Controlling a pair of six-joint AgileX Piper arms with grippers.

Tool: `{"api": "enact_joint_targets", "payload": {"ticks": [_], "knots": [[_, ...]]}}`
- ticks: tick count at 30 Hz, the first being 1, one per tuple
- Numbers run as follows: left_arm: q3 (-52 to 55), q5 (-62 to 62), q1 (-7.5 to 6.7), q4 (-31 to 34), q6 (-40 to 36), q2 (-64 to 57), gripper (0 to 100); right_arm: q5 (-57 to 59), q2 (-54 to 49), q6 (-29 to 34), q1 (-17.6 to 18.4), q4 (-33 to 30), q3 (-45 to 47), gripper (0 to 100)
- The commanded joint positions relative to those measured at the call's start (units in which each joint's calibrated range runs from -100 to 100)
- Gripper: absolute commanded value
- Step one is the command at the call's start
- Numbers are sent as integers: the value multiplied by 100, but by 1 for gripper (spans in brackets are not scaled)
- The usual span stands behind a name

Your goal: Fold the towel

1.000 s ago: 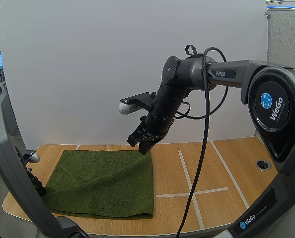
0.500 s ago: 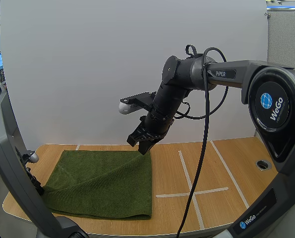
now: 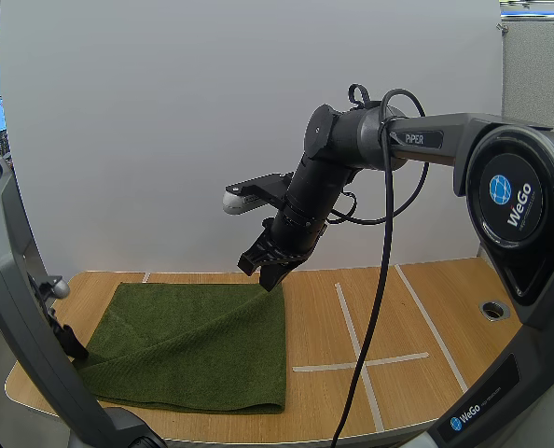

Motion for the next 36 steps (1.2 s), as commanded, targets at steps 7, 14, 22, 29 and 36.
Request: {"api": "enact_joint_targets", "payload": {"ticks": [7, 14, 22, 29, 36], "knots": [[-1235, 152, -256, -947, -266, -70, 79, 108, -361, -478, -5, 682, 1492, 0], [-1235, 152, -766, -1027, -532, -30, 79, -568, -336, -548, 268, 709, 2122, 0], [-1769, 152, -1015, -1226, -853, 439, 79, -1416, -125, -364, 640, 752, 2389, 0], [-2212, 152, -1017, -1225, -996, 847, 79, -1766, 638, -393, 640, 744, 2389, 0], [-2431, 152, -1042, -1225, -1064, 1269, 79, -2048, 996, -466, 640, 746, 2407, 0]]}}
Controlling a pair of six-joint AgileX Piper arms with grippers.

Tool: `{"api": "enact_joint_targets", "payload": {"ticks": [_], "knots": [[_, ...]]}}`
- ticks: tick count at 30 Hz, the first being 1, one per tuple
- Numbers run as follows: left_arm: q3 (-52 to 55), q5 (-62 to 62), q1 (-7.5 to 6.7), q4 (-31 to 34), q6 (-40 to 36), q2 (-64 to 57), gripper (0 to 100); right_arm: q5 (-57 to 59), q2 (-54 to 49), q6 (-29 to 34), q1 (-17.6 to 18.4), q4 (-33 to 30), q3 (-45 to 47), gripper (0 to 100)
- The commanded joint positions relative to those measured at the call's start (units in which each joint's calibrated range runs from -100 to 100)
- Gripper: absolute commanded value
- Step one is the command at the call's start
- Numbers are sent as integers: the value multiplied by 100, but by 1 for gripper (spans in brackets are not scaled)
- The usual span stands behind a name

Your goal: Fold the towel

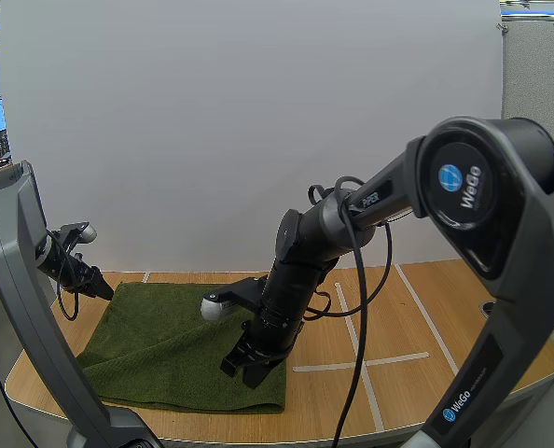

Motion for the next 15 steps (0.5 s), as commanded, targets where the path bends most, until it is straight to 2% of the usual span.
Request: {"api": "enact_joint_targets", "payload": {"ticks": [1, 8, 15], "knots": [[-221, 35, -41, -143, -102, 396, 79, -306, 249, -96, 10, -7, 79, 0], [-221, 35, -162, -133, -83, 540, 79, -610, 448, -107, 10, -46, 281, 0], [-221, -74, -210, -128, -72, 555, 79, -706, 564, -127, 10, -99, 393, 0]]}}
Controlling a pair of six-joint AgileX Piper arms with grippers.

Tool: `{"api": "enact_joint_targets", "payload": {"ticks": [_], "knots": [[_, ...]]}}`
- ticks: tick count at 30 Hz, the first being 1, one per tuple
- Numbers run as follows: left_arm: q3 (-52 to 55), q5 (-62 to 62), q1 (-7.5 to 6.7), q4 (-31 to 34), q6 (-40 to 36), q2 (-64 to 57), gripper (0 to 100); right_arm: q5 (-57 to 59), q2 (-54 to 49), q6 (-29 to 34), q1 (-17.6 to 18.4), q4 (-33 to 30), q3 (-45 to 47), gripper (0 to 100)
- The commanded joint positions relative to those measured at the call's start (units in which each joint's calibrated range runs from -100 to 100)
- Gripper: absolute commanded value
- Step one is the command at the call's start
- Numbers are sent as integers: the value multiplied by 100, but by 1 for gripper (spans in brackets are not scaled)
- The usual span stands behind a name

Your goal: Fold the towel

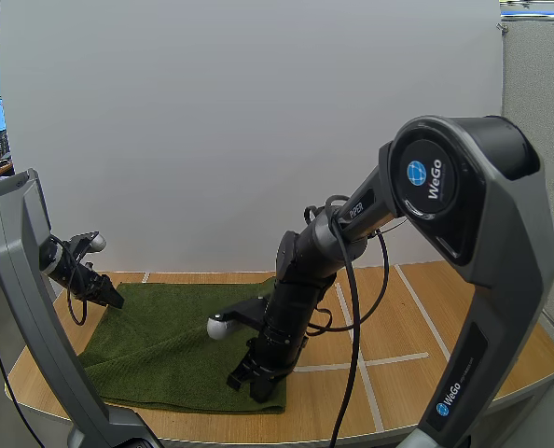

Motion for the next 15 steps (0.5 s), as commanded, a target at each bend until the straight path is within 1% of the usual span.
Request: {"api": "enact_joint_targets", "payload": {"ticks": [1, 6, 11, 15], "knots": [[-33, -57, -63, -128, -27, 17, 79, -118, 14, -60, 10, -123, 98, 0], [-33, -57, -63, -44, -27, 161, 79, -130, 14, -60, 10, -147, 118, 0], [-33, -123, -63, -16, -27, 187, 79, -610, 14, -41, 10, -267, 322, 0], [-33, -319, -63, 26, -27, 187, 79, -622, 14, -41, 10, -279, 375, 0]]}}
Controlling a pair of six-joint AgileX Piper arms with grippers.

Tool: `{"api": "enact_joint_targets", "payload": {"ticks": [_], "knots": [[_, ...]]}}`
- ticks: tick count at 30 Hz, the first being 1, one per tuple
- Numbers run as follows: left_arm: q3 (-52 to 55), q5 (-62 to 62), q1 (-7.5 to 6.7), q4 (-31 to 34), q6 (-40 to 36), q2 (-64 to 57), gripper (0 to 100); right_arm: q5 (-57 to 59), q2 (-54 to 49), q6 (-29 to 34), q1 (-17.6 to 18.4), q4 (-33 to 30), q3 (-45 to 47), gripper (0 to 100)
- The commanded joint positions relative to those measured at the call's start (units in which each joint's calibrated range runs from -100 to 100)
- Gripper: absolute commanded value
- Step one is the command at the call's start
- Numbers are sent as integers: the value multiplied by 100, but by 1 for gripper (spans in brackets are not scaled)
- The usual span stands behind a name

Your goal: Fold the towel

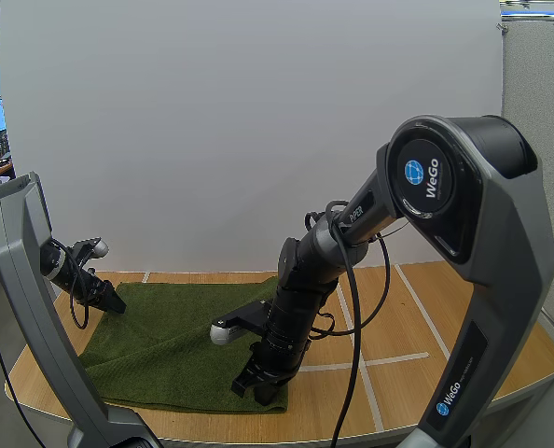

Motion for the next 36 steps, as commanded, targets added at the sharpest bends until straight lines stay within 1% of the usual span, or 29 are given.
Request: {"api": "enact_joint_targets", "payload": {"ticks": [1, 24, 29, 31, 36], "knots": [[-33, -195, -31, 16, -27, -28, 79, -225, -26, -41, 10, -139, 191, 0], [-173, -178, -31, 49, -83, -41, 79, -225, -26, -41, 10, -151, 188, 0], [-173, 176, -31, 22, -63, -41, 79, -225, -26, -41, 10, -151, 188, 0], [-173, 176, -31, 6, -63, -41, 78, -225, -26, -41, 10, -151, 188, 0], [-173, 176, -31, 6, -80, -41, 72, -225, -26, -41, 10, -163, 188, 0]]}}
